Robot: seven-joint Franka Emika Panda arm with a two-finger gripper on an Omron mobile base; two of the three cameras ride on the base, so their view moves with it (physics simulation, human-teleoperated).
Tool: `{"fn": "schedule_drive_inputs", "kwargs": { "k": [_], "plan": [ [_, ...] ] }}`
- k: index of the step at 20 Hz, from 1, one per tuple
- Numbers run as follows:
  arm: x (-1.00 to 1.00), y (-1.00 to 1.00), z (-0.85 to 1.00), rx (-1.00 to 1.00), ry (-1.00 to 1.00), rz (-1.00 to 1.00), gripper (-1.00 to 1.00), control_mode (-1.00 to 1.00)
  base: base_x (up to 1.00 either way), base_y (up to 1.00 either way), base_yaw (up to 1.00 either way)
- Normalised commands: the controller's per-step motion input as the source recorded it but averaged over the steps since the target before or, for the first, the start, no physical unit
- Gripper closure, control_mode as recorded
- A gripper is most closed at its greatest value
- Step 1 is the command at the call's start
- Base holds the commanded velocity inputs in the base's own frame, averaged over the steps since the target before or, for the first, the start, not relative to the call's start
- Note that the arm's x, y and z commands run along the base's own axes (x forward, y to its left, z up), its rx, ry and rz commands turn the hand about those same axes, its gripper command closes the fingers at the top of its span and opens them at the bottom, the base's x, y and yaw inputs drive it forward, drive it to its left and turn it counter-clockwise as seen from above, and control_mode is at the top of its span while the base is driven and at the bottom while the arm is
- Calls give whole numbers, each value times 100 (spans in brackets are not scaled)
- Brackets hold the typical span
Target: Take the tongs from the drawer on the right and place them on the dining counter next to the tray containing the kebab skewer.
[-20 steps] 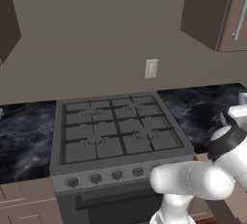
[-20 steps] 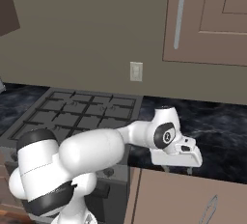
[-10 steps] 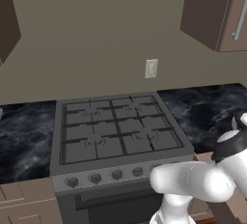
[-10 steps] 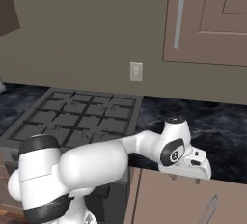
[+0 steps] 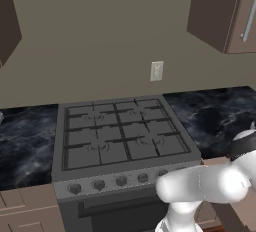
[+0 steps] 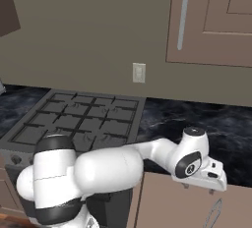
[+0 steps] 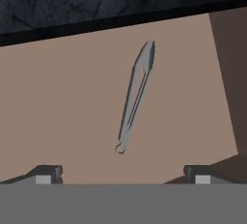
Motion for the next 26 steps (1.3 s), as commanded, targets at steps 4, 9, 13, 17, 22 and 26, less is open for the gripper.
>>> {"fn": "schedule_drive_inputs", "kwargs": {
  "k": [4,9,13,17,22,26],
  "plan": [
    [0,-19,-4,8,-3,0,-100,-100,0,0,0],
    [0,-11,-15,7,-4,0,-100,-100,0,0,0],
    [0,-4,-20,4,0,0,-100,-100,0,0,0],
    [1,0,-24,4,0,0,-100,-100,0,0,0],
    [7,0,-23,4,0,0,-100,-100,0,0,0],
    [4,0,-27,2,0,0,-100,-100,0,0,0]
  ]
}}
